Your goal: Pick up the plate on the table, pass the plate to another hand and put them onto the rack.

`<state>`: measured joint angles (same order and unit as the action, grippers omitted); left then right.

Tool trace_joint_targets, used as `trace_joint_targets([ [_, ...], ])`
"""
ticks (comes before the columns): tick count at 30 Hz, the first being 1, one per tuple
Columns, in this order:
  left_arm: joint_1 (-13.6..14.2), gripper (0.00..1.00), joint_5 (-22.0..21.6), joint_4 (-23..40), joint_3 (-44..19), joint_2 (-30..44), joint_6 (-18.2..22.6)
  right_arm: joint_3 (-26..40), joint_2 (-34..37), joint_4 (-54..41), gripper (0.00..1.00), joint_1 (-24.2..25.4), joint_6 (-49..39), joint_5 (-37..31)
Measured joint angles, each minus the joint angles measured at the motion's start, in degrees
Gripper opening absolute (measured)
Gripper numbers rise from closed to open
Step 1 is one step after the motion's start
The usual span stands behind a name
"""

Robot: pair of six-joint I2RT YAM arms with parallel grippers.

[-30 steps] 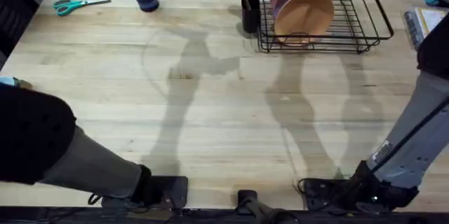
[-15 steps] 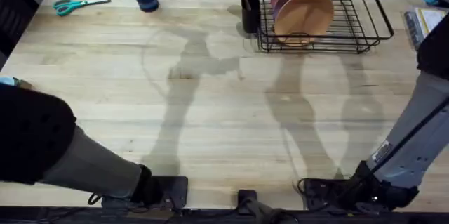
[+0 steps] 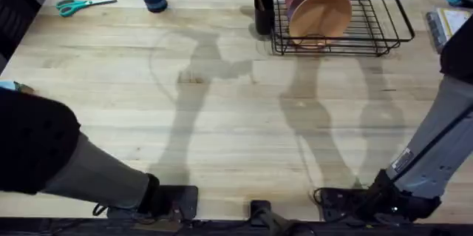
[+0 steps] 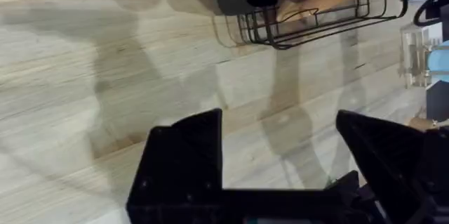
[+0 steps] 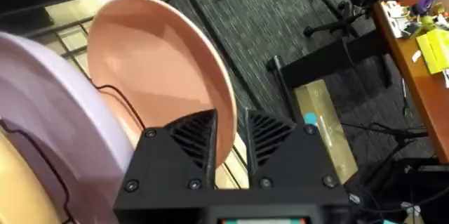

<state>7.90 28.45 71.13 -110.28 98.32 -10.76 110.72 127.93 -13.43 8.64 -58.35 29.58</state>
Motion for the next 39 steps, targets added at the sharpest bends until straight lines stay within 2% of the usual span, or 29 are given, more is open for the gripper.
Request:
trace_joint_targets([
  [19,0.0,0.995,0.0,0.0,0.0,0.0,0.0,0.0,-4.0,-0.9,0.258,0.0,0.0,0.0],
  [24,0.0,0.995,0.0,0.0,0.0,0.0,0.0,0.0,-7.0,-5.8,0.300,0.0,0.5,0.0],
  [26,0.0,0.995,0.0,-0.4,0.0,0.0,0.0,0.0,-11.1,-11.6,0.418,0.0,2.2,0.0],
  [28,0.0,0.995,0.0,-0.8,0.0,0.0,0.0,0.0,-13.4,-14.7,0.655,0.0,3.3,0.0],
  [29,0.0,0.995,0.0,-1.6,0.0,0.0,0.0,0.0,-16.7,-18.8,0.982,0.0,5.2,0.0],
  [35,0.0,0.993,-1.1,-2.0,0.0,0.0,0.0,0.0,-22.9,-26.6,0.997,0.2,12.5,-0.7],
  [38,0.0,0.995,-3.1,-2.0,0.0,0.0,0.0,0.0,-25.7,-29.5,0.998,0.2,17.0,-3.7],
  [39,0.0,0.995,-5.2,-2.0,0.0,0.0,0.0,0.0,-28.5,-32.9,0.998,0.2,19.9,-7.5],
])
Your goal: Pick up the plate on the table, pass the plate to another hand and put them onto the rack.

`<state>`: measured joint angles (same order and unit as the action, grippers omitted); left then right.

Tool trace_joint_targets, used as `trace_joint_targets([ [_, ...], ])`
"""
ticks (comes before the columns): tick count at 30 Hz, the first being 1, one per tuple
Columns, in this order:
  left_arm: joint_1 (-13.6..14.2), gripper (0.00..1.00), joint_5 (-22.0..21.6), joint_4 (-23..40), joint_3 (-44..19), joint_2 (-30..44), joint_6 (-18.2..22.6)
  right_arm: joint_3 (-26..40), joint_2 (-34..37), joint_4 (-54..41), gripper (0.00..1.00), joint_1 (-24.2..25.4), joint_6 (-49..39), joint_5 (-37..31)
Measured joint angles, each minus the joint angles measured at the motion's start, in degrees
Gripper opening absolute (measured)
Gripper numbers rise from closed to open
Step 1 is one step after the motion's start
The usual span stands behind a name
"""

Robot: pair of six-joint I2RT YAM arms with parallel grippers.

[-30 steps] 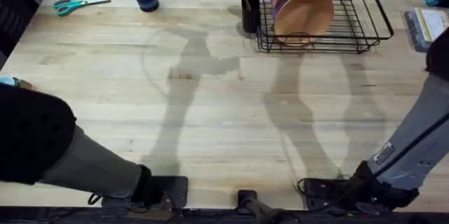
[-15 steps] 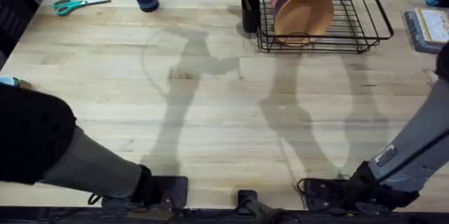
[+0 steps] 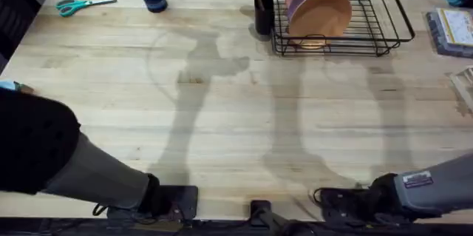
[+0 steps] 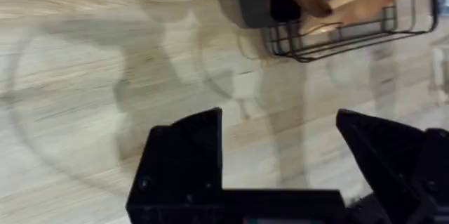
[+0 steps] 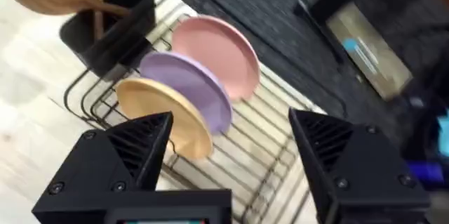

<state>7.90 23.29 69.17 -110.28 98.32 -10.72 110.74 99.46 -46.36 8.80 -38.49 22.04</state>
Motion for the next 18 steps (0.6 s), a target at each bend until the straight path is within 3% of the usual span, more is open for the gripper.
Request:
trace_joint_targets([
  [4,0.0,0.995,-2.7,0.1,0.0,0.0,0.0,0.0,-4.5,-3.9,0.998,0.0,2.5,-6.1],
  [5,0.0,0.995,-5.4,0.0,0.0,0.0,0.0,0.0,-8.4,-6.5,0.998,0.0,3.7,-9.6],
  [9,0.0,0.995,-8.4,0.2,0.0,-0.9,0.0,0.0,-13.3,-6.8,0.998,0.0,4.6,-11.7],
  [18,0.0,0.995,-14.4,4.4,0.0,-11.6,1.8,-16.4,-25.1,-2.4,0.998,0.0,6.9,-12.9],
])
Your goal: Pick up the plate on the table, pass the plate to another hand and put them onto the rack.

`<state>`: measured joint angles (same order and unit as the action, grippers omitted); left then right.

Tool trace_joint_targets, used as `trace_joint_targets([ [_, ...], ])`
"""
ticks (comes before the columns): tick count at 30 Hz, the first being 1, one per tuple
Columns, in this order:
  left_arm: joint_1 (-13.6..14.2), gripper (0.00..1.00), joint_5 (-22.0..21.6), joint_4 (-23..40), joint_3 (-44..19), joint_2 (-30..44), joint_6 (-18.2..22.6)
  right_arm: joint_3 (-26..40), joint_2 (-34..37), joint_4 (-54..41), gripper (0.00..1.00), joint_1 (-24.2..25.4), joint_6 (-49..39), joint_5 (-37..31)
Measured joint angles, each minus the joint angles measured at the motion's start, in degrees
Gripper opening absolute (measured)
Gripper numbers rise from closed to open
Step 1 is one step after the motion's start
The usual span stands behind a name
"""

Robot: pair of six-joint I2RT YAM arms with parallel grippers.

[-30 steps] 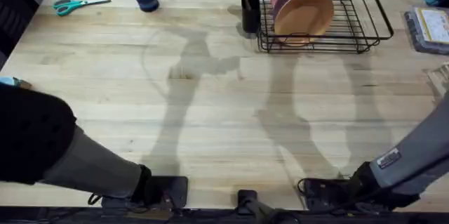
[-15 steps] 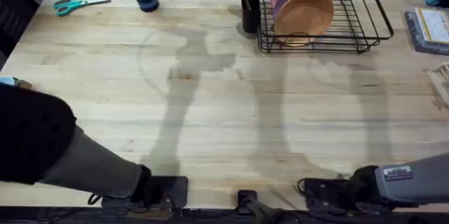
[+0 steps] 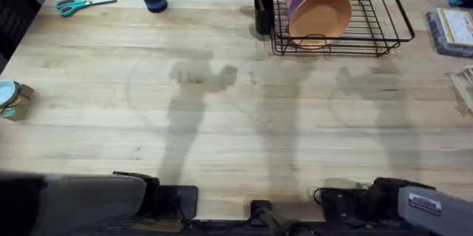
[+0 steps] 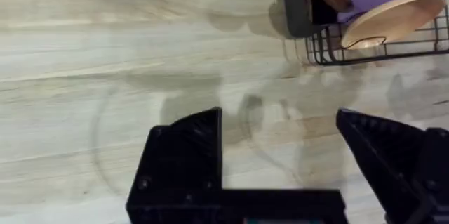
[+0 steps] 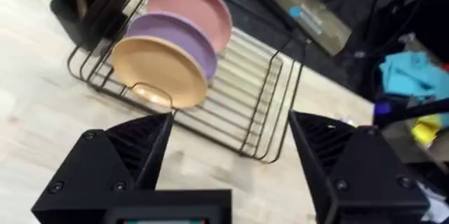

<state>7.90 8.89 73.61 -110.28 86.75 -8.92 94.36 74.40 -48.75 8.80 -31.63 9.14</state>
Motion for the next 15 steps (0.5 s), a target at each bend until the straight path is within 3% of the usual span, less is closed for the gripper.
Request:
trace_joint_targets([
  [9,0.0,0.995,-4.3,3.6,0.0,-8.6,0.7,-15.8,-11.8,4.8,0.998,0.0,11.6,-3.7],
  [11,0.0,0.995,-4.7,3.8,0.0,-9.6,0.8,-18.5,-14.8,5.1,0.998,0.0,15.6,-5.6],
  [12,0.0,0.994,-5.5,3.8,0.0,-10.6,0.9,-22.3,-20.3,4.3,0.998,-0.2,22.8,-10.2],
  [15,0.0,0.993,-5.6,4.0,0.0,-10.6,1.0,-22.7,-22.1,3.7,0.998,-0.2,24.6,-11.6],
])
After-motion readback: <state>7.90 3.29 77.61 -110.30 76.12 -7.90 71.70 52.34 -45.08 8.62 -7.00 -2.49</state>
